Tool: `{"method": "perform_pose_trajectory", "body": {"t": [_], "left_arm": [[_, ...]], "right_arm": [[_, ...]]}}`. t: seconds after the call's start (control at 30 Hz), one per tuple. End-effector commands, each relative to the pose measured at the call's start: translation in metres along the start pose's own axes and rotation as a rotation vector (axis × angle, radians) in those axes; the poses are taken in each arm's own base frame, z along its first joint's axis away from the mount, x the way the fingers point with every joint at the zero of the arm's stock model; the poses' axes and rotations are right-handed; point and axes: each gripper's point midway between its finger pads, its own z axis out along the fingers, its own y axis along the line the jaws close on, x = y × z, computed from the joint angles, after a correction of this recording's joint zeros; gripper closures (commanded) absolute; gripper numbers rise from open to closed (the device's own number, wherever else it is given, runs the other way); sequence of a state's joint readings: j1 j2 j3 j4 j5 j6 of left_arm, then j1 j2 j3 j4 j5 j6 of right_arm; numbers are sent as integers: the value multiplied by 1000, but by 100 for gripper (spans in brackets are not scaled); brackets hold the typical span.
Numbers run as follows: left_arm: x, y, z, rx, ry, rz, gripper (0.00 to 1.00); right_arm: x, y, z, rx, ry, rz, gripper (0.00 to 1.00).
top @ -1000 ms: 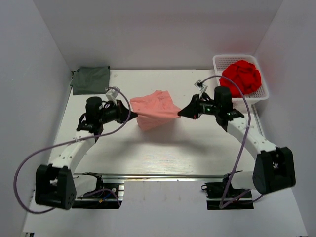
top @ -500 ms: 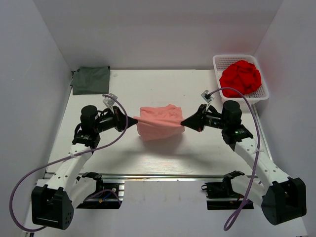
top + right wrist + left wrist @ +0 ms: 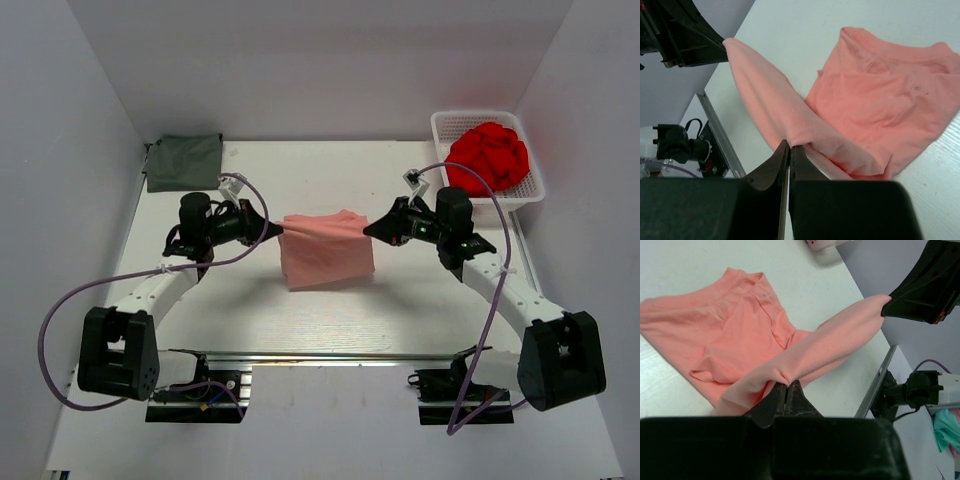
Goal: Fold and stack the t-shirts
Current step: Fold the long partially folded tshirt into a neat square
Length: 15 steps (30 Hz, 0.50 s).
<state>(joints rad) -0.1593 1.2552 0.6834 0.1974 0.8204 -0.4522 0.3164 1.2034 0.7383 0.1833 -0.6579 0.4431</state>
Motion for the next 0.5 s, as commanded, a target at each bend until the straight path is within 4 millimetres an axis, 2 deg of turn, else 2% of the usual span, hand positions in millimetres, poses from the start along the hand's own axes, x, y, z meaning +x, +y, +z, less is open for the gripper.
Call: {"method": "perform_pose_trajectory", "body": {"t": [0.0, 0.03, 0.13, 0.2, 0.3, 0.33, 0.37, 0.4, 0.47], "left_arm": [[-36, 3, 4, -14, -75, 88, 100], [-38, 11, 9, -31, -72, 87, 100], [-47, 18, 17, -41, -73, 84, 100], [-44, 29, 25, -51, -52, 59, 100], [-50, 44, 33, -72, -49, 43, 100], [-50, 47, 36, -74, -44, 37, 100], [-50, 51, 38, -76, -39, 32, 100], [-52, 61, 41, -89, -36, 19, 100], [-51, 68, 46, -93, -27, 8, 100]], "right_arm": [[-43, -6, 8, 36, -88, -43, 100], [-38, -12, 15, 39, -64, -23, 100], [-46, -21, 26, 48, -49, -11, 100], [-48, -27, 31, 59, -49, -3, 100], [-55, -44, 45, 82, -42, 12, 100], [-65, -45, 50, 86, -56, 4, 100], [-63, -53, 54, 96, -46, 16, 100], [-69, -55, 57, 100, -55, 15, 100], [-66, -68, 67, 113, -33, 45, 100]]}}
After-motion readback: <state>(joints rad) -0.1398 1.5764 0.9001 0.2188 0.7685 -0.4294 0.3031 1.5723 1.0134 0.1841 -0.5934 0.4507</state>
